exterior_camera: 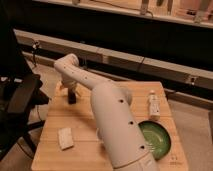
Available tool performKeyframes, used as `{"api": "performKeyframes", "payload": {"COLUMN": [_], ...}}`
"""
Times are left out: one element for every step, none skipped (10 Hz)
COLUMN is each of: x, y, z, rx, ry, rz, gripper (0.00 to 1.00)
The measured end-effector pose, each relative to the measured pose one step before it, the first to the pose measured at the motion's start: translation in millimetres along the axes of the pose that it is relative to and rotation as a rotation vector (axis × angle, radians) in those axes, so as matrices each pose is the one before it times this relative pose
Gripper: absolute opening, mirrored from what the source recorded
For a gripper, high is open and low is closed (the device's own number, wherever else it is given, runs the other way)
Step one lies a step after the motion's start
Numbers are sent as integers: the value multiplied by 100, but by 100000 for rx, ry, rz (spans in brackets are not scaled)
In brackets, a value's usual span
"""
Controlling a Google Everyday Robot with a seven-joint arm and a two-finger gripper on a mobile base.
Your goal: Place the eraser in the ceramic cup
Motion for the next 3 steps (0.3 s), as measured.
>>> {"api": "performKeyframes", "payload": {"x": [132,59,66], "y": [154,241,124], "z": [456,654,389], "rx": [-771,-890,-576], "ry": [-621,-664,-751], "rz": [539,516,679], "gripper": [80,80,80]}}
